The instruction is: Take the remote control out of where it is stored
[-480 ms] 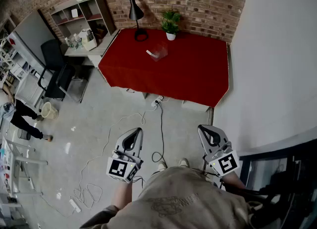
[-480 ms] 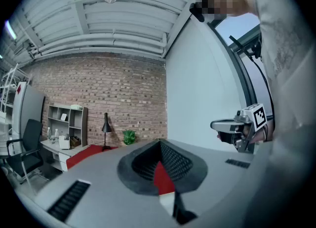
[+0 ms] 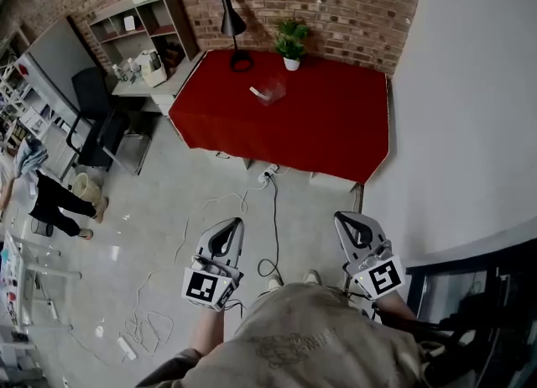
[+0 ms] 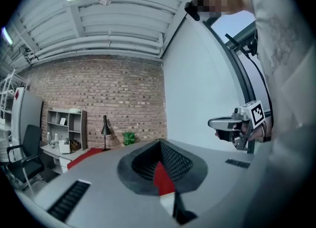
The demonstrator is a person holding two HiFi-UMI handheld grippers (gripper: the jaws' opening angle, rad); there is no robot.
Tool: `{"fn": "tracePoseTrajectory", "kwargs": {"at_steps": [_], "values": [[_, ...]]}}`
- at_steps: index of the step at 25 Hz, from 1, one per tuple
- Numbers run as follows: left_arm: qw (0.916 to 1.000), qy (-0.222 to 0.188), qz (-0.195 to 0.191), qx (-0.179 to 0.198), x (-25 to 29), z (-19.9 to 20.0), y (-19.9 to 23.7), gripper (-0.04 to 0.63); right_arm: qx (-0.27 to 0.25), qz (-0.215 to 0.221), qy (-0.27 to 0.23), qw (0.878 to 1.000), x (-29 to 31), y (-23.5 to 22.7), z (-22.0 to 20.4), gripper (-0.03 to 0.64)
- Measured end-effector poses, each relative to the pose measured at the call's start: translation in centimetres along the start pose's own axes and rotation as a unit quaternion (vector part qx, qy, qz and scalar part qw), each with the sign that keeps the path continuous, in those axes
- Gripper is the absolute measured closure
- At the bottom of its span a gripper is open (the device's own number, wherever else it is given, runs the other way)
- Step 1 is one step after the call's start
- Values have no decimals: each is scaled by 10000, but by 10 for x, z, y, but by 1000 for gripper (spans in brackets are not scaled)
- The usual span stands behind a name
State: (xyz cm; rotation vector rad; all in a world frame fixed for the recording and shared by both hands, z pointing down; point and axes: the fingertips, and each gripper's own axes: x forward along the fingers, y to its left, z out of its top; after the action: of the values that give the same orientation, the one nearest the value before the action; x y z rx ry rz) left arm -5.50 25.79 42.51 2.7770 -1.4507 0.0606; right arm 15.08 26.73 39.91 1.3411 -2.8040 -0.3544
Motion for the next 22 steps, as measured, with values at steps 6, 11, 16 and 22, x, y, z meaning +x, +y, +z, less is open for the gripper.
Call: {"fn": "tracePoseTrajectory", "kwargs": {"at_steps": [6, 11, 16, 22], "values": [[10000, 8, -61, 67, 5, -4, -3, 591, 290, -27, 23, 9996, -1, -5, -4, 604], [10000, 53, -35, 30, 10, -5, -4, 591, 229, -83, 85, 9997, -1, -11, -9, 604], [10000, 59, -28, 63, 15, -8, -5, 591, 125, -67, 90, 9999, 1, -17, -14, 604], [9999, 94, 39, 54, 21, -8, -6, 591, 137, 28, 112, 9998, 5, -20, -16, 604]]}}
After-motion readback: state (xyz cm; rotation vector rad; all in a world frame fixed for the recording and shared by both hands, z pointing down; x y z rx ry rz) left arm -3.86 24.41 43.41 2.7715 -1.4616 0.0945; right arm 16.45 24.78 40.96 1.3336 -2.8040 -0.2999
